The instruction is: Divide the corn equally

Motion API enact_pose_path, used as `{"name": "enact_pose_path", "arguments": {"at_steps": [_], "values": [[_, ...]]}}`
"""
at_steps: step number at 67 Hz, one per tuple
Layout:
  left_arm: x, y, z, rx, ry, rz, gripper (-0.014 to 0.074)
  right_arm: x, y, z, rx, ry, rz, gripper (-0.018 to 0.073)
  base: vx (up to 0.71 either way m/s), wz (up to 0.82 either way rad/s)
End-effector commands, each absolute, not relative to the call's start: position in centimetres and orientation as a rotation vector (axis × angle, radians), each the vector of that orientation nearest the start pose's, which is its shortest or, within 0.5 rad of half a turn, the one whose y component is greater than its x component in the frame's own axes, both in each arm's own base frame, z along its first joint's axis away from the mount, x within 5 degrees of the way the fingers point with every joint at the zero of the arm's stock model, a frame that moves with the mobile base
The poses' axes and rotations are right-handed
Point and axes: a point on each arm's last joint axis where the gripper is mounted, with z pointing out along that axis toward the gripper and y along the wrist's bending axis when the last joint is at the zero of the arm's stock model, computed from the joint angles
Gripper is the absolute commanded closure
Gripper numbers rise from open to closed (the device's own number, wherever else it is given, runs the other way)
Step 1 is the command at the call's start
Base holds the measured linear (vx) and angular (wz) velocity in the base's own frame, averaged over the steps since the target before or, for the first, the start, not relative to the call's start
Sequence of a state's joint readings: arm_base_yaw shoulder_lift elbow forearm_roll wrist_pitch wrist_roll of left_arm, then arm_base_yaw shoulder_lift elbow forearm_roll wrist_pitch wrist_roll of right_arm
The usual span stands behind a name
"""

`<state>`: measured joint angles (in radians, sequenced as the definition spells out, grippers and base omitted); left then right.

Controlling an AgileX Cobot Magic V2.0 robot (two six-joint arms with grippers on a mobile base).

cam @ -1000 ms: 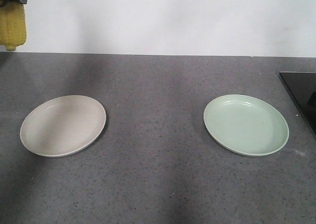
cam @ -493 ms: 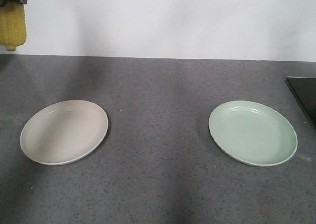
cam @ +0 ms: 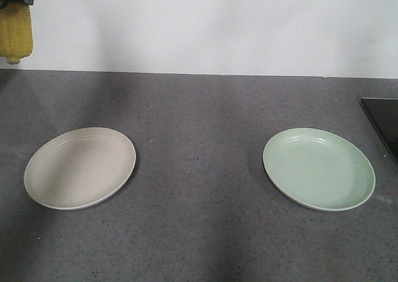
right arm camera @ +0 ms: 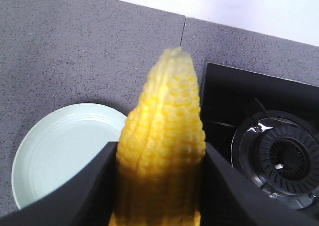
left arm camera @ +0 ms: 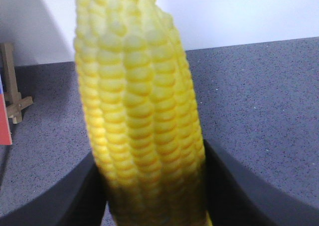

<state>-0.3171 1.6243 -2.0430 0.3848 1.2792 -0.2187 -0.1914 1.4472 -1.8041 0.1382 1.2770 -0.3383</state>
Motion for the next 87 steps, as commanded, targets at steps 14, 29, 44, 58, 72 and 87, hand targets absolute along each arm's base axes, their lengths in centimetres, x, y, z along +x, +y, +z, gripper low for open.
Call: {"name": "enact_pose_path", "arguments": {"at_steps": [14, 29, 44, 58, 72, 87], "values": [[30.2, -6.3, 50.9, 0.035, 2.165, 0.192, 0.045, 26.5, -4.0, 48.5, -0.196, 2.328, -0.09, 0.0554, -0.01, -0.03], [30.2, -6.3, 50.9, 0.035, 2.165, 0.192, 0.045, 26.5, -4.0, 48.5, -0.196, 2.328, -0.09, 0.0554, 0.0, -0.01], [30.2, -6.3, 50.9, 0.035, 2.165, 0.192, 0.045, 26.5, -4.0, 48.5, -0.196, 2.328, -0.09, 0.0554, 0.0, 0.0], [30.2, -6.3, 50.9, 0.035, 2.165, 0.192, 0.045, 26.5, -4.0, 48.5, -0.196, 2.328, -0.09, 0.0554, 0.0, 0.0], [30.2, -6.3, 50.9, 0.035, 2.165, 0.192, 0.045, 26.7, -3.6, 48.6, -0.198, 2.301, -0.037, 0.0554, 0.0, 0.0], [30.2, -6.3, 50.9, 0.035, 2.165, 0.192, 0.045, 26.7, -2.9, 48.6, -0.21, 2.296, 0.067, 0.0554, 0.0, 0.0]]}}
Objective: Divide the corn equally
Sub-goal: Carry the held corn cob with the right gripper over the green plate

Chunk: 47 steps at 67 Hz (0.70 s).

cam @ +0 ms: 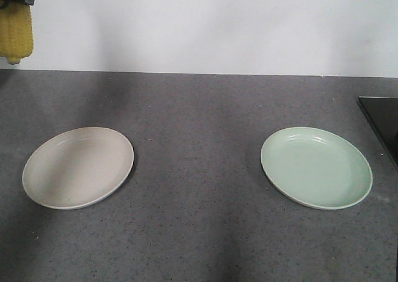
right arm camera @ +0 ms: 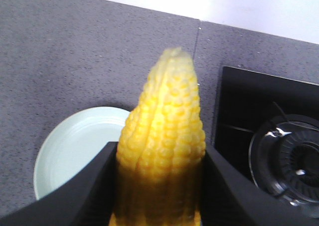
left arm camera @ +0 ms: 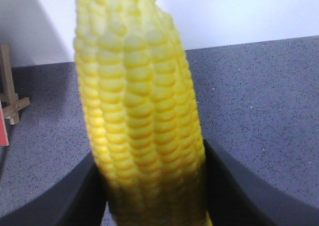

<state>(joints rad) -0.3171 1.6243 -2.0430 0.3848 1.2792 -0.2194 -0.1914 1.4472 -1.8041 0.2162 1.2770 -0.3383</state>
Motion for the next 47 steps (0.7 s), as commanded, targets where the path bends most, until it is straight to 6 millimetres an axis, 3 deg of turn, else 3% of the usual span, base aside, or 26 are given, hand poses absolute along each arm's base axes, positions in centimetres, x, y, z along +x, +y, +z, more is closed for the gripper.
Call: {"name": "enact_pose_path", "arguments": {"at_steps": [1, 15, 26, 38, 47], "values": [[30.2, -6.3, 50.9, 0.035, 2.165, 0.192, 0.045, 26.8, -2.9, 48.6, -0.21, 2.296, 0.074, 0.0554, 0.0, 0.0], [30.2, -6.3, 50.9, 0.035, 2.165, 0.192, 0.045, 28.7, -1.9, 47.8, -0.208, 2.266, 0.288, 0.0554, 0.0, 0.0], [30.2, -6.3, 50.9, 0.035, 2.165, 0.192, 0.045, 32.3, -1.4, 44.2, -0.227, 2.405, 0.343, 0.0554, 0.0, 0.0], [30.2, -6.3, 50.9, 0.035, 2.165, 0.192, 0.045, 35.5, 1.8, 40.3, -0.342, 2.538, 0.317, 0.0554, 0.0, 0.0], [30.2, -6.3, 50.9, 0.035, 2.165, 0.192, 0.045, 37.2, 3.5, 37.6, -0.335, 2.633, 0.29, 0.0554, 0.0, 0.0]]}}
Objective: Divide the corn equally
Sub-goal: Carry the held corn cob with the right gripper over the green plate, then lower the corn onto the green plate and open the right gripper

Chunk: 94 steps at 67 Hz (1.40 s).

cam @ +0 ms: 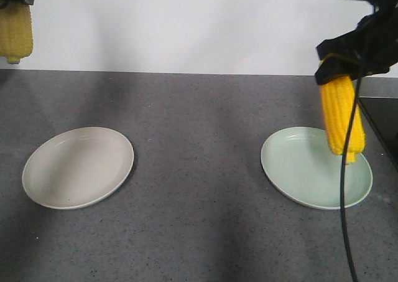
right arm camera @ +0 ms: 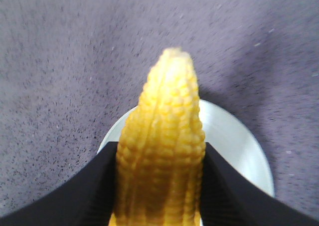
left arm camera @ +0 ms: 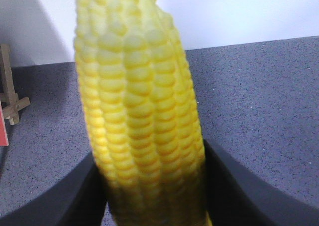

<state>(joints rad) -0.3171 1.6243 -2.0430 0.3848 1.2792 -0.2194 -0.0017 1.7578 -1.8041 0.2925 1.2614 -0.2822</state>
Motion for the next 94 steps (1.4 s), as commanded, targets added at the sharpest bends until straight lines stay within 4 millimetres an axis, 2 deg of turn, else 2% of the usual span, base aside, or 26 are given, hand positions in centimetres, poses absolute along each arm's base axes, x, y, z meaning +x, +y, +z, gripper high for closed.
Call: {"name": "enact_pose_path", "arguments": {"at_steps": [1, 13, 21, 32, 39, 52, 73, 94], "values": [[30.2, -6.3, 50.9, 0.035, 2.165, 0.192, 0.045, 37.2, 3.6, 37.5, -0.325, 2.64, 0.285, 0.0554, 0.0, 0.0], [30.2, -6.3, 50.9, 0.035, 2.165, 0.192, 0.045, 38.4, 3.2, 35.5, -0.179, 2.722, 0.236, 0.0554, 0.0, 0.0], [30.2, -6.3, 50.9, 0.035, 2.165, 0.192, 0.045, 38.9, 2.9, 34.7, -0.15, 2.748, 0.195, 0.0554, 0.0, 0.0], [30.2, -6.3, 50.9, 0.035, 2.165, 0.192, 0.045, 39.2, 3.1, 34.1, -0.128, 2.766, 0.224, 0.0554, 0.0, 0.0], [30.2, -6.3, 50.9, 0.035, 2.165, 0.192, 0.045, 39.1, 3.1, 33.4, -0.113, 2.793, 0.228, 0.0554, 0.0, 0.0], [30.2, -6.3, 50.9, 0.035, 2.165, 0.192, 0.045, 38.4, 2.9, 30.6, -0.152, 2.891, 0.205, 0.0553, 0.0, 0.0], [30.2, -6.3, 50.9, 0.035, 2.165, 0.192, 0.045, 38.6, 2.9, 30.7, -0.175, 2.871, 0.193, 0.0552, 0.0, 0.0], [30.2, -6.3, 50.9, 0.035, 2.165, 0.192, 0.045, 39.3, 3.0, 29.2, -0.163, 2.906, 0.213, 0.0522, 0.0, 0.0]]}}
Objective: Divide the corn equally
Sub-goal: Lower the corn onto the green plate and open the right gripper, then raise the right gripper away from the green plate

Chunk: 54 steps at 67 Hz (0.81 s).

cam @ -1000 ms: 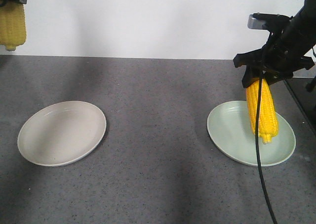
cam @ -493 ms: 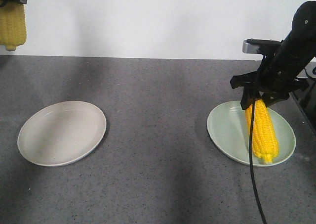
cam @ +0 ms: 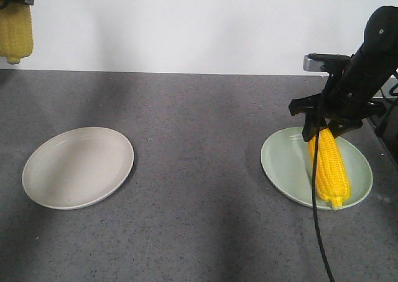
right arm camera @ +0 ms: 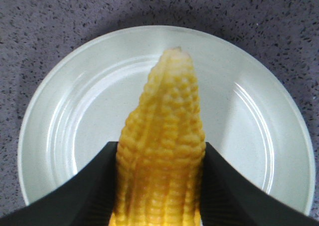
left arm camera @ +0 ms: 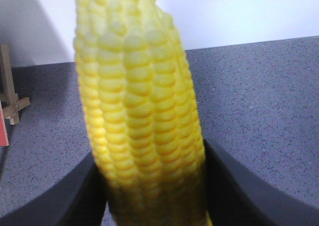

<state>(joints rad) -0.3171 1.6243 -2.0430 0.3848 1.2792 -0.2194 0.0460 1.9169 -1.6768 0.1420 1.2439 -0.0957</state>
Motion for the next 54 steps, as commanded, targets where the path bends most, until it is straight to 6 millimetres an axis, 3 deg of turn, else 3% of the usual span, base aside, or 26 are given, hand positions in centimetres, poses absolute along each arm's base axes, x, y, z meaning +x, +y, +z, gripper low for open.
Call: {"name": "enact_pose_path", "arguments": {"at_steps": [1, 15, 37, 54], "values": [[30.2, -6.3, 50.9, 0.035, 2.165, 0.192, 0.045, 39.3, 3.0, 29.2, -0.162, 2.906, 0.217, 0.052, 0.0, 0.0], [30.2, -6.3, 50.9, 0.035, 2.165, 0.192, 0.045, 39.5, 3.3, 28.6, -0.151, 2.925, 0.272, 0.04, 0.0, 0.0], [30.2, -6.3, 50.9, 0.035, 2.165, 0.192, 0.045, 39.9, 3.2, 28.1, -0.15, 2.91, 0.242, 0.0098, 0.0, 0.0], [30.2, -6.3, 50.9, 0.035, 2.165, 0.192, 0.045, 40.2, 3.1, 28.5, -0.15, 2.885, 0.233, 0.0036, 0.0, 0.0]]}}
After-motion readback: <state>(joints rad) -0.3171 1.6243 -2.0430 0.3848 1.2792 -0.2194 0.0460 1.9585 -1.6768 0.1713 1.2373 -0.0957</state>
